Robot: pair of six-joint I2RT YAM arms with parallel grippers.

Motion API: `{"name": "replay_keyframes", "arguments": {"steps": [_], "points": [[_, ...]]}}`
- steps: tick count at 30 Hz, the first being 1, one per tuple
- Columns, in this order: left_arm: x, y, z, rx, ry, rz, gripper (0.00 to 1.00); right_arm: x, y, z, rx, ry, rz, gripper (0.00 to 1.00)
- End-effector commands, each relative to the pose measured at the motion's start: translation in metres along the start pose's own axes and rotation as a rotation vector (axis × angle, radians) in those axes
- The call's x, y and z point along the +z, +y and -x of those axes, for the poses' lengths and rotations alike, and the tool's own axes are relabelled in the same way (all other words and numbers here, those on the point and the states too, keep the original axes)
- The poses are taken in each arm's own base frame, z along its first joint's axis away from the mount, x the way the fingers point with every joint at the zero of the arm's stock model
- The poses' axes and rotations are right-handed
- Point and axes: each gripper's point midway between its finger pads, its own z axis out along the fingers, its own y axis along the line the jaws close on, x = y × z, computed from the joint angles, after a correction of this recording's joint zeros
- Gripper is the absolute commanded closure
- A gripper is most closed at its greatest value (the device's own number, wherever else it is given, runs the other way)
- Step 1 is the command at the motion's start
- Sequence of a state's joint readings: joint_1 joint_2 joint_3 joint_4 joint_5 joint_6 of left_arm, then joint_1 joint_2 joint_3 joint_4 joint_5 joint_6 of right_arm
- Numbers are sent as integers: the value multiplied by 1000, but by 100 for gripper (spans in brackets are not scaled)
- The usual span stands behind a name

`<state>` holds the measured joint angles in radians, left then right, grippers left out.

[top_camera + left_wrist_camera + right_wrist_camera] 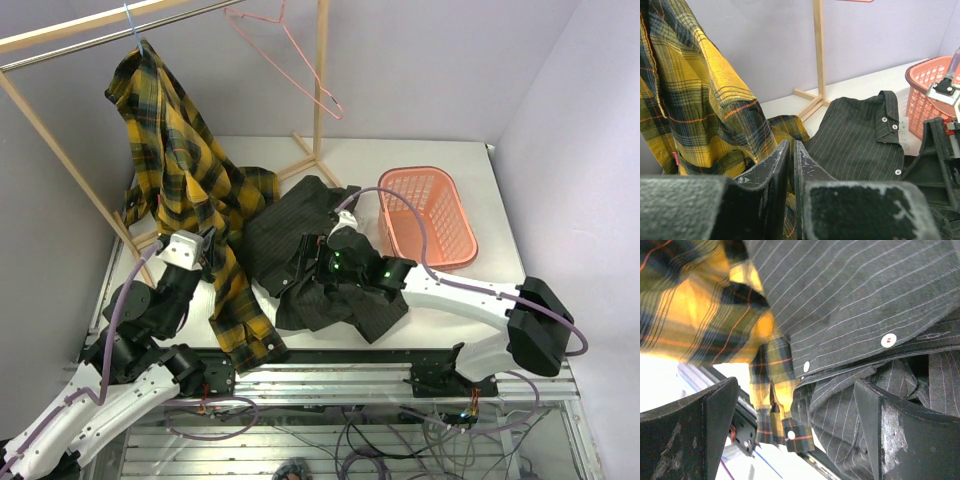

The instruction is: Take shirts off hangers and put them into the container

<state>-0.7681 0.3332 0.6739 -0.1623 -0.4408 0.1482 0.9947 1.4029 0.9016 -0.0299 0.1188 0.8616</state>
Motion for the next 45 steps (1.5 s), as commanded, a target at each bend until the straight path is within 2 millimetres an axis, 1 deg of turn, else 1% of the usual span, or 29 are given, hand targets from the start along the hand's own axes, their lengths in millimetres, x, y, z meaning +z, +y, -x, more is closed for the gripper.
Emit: {"name": "replay_keyframes", "arguments": {"steps": [1,3,7,9,14,21,25,30,34,36,38,39,40,41,42,43,44,45], "points": [[-4,4,18,-37,-52,0,81,14,-13,9,182,-91,-102,0],[-5,4,19,-39,-55,0,81,14,-16,7,202,-101,-119,0],[-5,4,20,-38,-59,-1,81,8,-16,6,199,-112,-139,0],[-4,3,20,-37,-58,-4,81,9,-20,2,198,-105,-156,0],[-2,0,18,-34,-44,-15,81,18,-35,-11,219,-92,-201,0],[-1,-1,18,-34,-44,-21,81,29,-50,-23,238,-98,-225,0],[-1,-1,18,-36,-46,-20,81,44,-56,-22,232,-98,-232,0],[0,-2,16,-34,-40,-25,81,71,-56,-19,220,-94,-219,0],[2,-4,15,-32,-36,-32,81,95,-64,-14,219,-82,-238,1],[2,-5,14,-31,-34,-31,81,102,-68,-10,213,-100,-238,2],[2,-5,14,-31,-33,-35,81,103,-70,-3,205,-131,-221,7],[3,-6,13,-30,-32,-35,80,102,-70,3,200,-149,-205,12],[3,-6,13,-29,-30,-37,81,101,-70,8,186,-158,-183,21],[3,-6,13,-29,-30,-37,80,100,-68,15,173,-166,-161,34],[3,-6,13,-28,-32,-35,80,99,-69,21,165,-168,-149,48],[4,-7,12,-27,-29,-37,80,98,-70,28,161,-170,-141,67],[4,-7,12,-27,-29,-38,80,96,-70,34,155,-169,-129,82],[5,-7,12,-27,-29,-40,80,94,-68,41,146,-170,-112,87]]}}
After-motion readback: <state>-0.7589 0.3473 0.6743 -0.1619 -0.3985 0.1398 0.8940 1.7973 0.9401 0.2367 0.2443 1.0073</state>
